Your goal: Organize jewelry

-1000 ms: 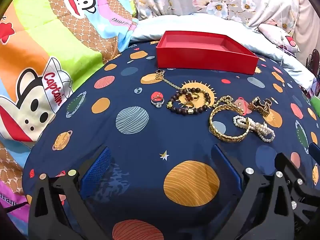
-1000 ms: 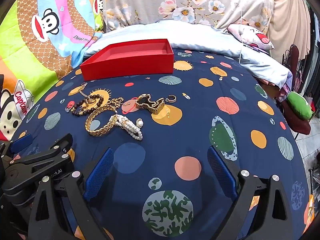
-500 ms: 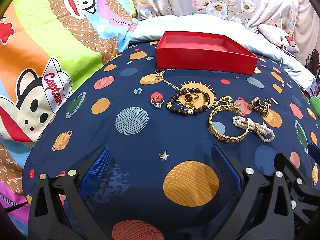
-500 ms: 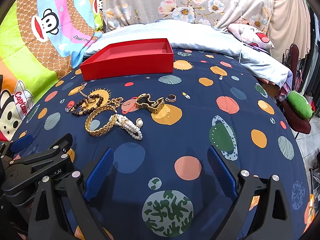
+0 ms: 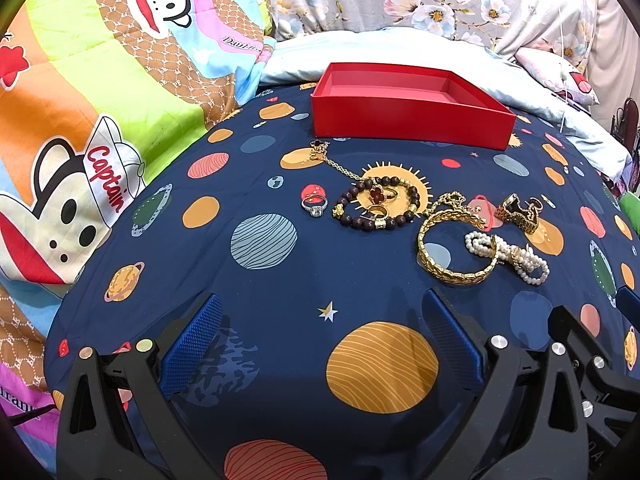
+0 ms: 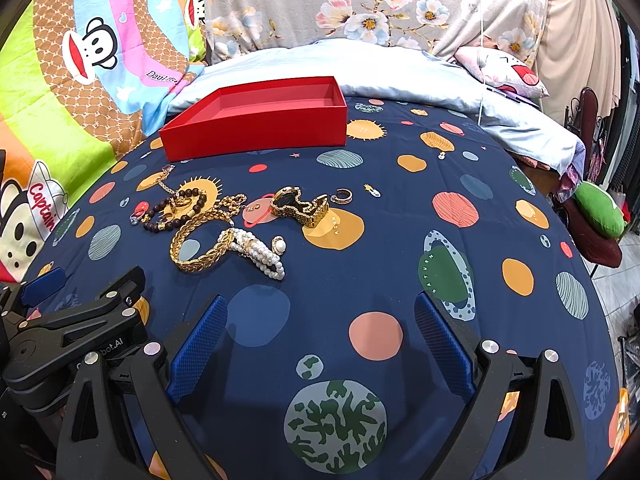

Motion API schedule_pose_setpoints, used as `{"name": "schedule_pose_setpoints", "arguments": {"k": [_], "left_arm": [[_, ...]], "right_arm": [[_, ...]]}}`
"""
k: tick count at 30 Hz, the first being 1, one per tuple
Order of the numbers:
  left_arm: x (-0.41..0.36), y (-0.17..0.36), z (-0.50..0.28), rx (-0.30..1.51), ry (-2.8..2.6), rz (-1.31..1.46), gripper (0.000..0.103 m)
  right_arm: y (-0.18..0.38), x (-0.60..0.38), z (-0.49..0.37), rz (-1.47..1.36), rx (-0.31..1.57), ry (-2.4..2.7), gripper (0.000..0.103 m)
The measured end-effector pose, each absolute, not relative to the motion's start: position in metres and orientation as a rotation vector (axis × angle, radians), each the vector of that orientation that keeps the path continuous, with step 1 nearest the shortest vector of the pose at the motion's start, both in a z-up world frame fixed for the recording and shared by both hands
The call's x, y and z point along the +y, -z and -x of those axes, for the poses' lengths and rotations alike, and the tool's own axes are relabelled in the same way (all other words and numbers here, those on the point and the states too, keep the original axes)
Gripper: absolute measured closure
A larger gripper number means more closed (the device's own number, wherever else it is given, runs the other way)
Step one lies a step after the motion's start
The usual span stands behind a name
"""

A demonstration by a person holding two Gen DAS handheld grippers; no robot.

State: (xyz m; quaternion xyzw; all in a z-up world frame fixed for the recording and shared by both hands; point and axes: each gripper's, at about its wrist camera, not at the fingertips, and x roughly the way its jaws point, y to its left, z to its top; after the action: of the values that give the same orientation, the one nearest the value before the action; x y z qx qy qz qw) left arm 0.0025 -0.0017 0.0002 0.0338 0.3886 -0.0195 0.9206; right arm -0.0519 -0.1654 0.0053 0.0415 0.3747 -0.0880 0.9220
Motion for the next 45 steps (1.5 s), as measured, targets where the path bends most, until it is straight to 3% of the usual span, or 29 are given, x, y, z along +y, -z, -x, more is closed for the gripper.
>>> {"name": "schedule_pose_setpoints", "arguments": {"k": [30,35,45], "left_arm": [[0.003,-0.001,-0.003,0.811,0.095,-0.032,0.005],[0.009,-0.001,-0.003,0.82,0.085,-0.066,0.005],[0.02,-0.016,-0.01,0.801,0.082,-0.068,0.005]], "right_arm": [[-0.005,-0.169,0.049,-0.101,0.79,0.133,0.01],[-0.006,-0.166,0.04,-0.101,0.816,0.061,0.02],[0.002,-0.162,0.002,-0.105,0.877,-0.012,0.056]]}}
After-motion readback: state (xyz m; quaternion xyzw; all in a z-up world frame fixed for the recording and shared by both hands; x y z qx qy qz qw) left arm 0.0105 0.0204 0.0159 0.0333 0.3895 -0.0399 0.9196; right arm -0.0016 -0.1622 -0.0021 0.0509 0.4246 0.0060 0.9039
